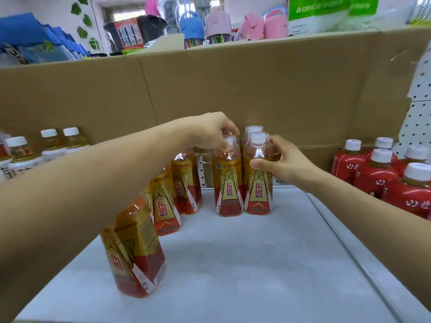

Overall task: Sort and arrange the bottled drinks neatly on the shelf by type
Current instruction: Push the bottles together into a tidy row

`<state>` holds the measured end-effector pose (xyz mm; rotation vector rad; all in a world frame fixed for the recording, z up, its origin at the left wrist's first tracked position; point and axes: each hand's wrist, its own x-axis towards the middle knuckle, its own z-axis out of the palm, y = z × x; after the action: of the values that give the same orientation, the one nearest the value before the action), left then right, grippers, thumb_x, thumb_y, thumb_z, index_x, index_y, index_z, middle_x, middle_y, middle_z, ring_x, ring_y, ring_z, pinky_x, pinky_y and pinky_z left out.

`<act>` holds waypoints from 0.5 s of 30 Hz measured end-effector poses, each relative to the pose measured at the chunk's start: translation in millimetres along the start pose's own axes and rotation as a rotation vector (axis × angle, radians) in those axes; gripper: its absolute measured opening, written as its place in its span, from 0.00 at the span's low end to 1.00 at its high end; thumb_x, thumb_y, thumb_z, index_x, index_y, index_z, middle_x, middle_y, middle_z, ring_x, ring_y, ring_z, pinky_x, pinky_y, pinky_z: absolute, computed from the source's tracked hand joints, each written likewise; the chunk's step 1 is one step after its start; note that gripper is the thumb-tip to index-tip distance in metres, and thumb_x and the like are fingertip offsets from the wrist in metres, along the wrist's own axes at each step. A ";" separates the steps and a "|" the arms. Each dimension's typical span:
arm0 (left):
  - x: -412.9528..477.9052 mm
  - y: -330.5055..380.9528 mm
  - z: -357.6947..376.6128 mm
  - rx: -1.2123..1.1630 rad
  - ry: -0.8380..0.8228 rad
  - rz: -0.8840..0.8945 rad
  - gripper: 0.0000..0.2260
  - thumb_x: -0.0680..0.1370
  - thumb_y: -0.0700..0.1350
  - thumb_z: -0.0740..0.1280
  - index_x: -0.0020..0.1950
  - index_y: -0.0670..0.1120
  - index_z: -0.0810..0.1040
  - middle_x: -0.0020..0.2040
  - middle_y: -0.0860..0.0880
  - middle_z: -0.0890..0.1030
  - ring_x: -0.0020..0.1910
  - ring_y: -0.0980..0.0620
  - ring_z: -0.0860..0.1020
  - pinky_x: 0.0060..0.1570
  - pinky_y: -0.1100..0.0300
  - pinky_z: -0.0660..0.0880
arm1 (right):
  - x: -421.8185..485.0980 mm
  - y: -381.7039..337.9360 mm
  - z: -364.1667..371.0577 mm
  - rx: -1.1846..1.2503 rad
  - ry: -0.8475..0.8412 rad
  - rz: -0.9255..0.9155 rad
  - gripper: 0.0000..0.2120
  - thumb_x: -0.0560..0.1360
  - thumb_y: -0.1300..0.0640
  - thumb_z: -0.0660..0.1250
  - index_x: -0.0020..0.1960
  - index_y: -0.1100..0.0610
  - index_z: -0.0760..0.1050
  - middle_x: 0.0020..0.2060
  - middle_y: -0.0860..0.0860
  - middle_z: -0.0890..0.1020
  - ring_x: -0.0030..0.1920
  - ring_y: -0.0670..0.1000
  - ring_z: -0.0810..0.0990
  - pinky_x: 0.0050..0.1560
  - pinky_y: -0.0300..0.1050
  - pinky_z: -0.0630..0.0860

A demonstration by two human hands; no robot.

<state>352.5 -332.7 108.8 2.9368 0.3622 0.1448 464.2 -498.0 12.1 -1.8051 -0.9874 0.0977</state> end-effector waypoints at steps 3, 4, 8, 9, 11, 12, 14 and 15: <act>-0.7 -1.5 1.9 0.001 -0.004 0.003 0.24 0.79 0.44 0.69 0.75 0.54 0.70 0.75 0.52 0.70 0.73 0.48 0.69 0.73 0.46 0.66 | 0.4 0.2 2.6 -0.016 0.000 0.015 0.28 0.74 0.52 0.74 0.69 0.53 0.67 0.51 0.42 0.77 0.49 0.41 0.78 0.42 0.35 0.73; -2.2 -0.1 2.8 0.017 -0.004 0.005 0.24 0.80 0.44 0.68 0.76 0.54 0.69 0.76 0.52 0.69 0.74 0.48 0.68 0.73 0.48 0.65 | -0.3 0.1 4.2 -0.014 -0.001 0.024 0.28 0.74 0.52 0.74 0.70 0.53 0.66 0.51 0.42 0.77 0.50 0.43 0.78 0.43 0.36 0.75; -13.3 7.1 3.5 0.089 -0.046 -0.007 0.28 0.81 0.49 0.66 0.80 0.55 0.60 0.78 0.51 0.64 0.75 0.47 0.66 0.73 0.49 0.64 | -6.3 -1.9 12.4 -0.006 0.039 0.028 0.32 0.76 0.52 0.72 0.75 0.50 0.60 0.62 0.48 0.75 0.63 0.50 0.76 0.61 0.52 0.77; -18.9 7.5 1.9 0.110 -0.037 -0.003 0.29 0.81 0.52 0.66 0.80 0.56 0.59 0.78 0.51 0.65 0.74 0.47 0.67 0.72 0.48 0.65 | -9.6 -3.1 15.4 -0.048 0.090 0.007 0.34 0.76 0.52 0.71 0.76 0.49 0.58 0.67 0.50 0.72 0.66 0.51 0.73 0.65 0.54 0.74; -37.6 7.1 -4.4 0.157 0.062 0.027 0.29 0.80 0.55 0.67 0.79 0.55 0.62 0.76 0.51 0.69 0.71 0.48 0.70 0.69 0.50 0.68 | -22.4 -10.1 23.1 -0.166 0.239 -0.089 0.34 0.77 0.53 0.70 0.77 0.51 0.57 0.71 0.51 0.66 0.71 0.50 0.65 0.69 0.52 0.68; -50.9 6.0 -7.9 0.174 0.142 0.055 0.27 0.80 0.55 0.67 0.78 0.55 0.64 0.74 0.52 0.70 0.70 0.49 0.72 0.67 0.52 0.69 | -31.4 -15.7 28.7 -0.195 0.309 -0.178 0.32 0.77 0.54 0.70 0.76 0.52 0.59 0.70 0.50 0.66 0.70 0.50 0.64 0.69 0.50 0.67; -80.6 -0.4 -11.7 0.168 0.319 0.097 0.22 0.79 0.57 0.66 0.73 0.56 0.71 0.69 0.53 0.76 0.65 0.52 0.75 0.65 0.52 0.73 | -51.0 -28.4 43.6 -0.169 0.368 -0.370 0.26 0.77 0.55 0.69 0.72 0.53 0.65 0.65 0.48 0.70 0.66 0.49 0.67 0.66 0.47 0.69; -96.2 -5.6 -12.4 0.136 0.403 0.107 0.20 0.79 0.58 0.66 0.70 0.57 0.74 0.64 0.55 0.79 0.61 0.53 0.77 0.63 0.50 0.75 | -60.0 -34.2 53.6 -0.130 0.339 -0.430 0.24 0.76 0.55 0.69 0.70 0.53 0.67 0.62 0.46 0.72 0.64 0.49 0.69 0.65 0.47 0.71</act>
<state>256.9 -349.3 112.8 3.0480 0.2762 0.7621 379.1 -493.4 -7.0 -1.6147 -1.1263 -0.5316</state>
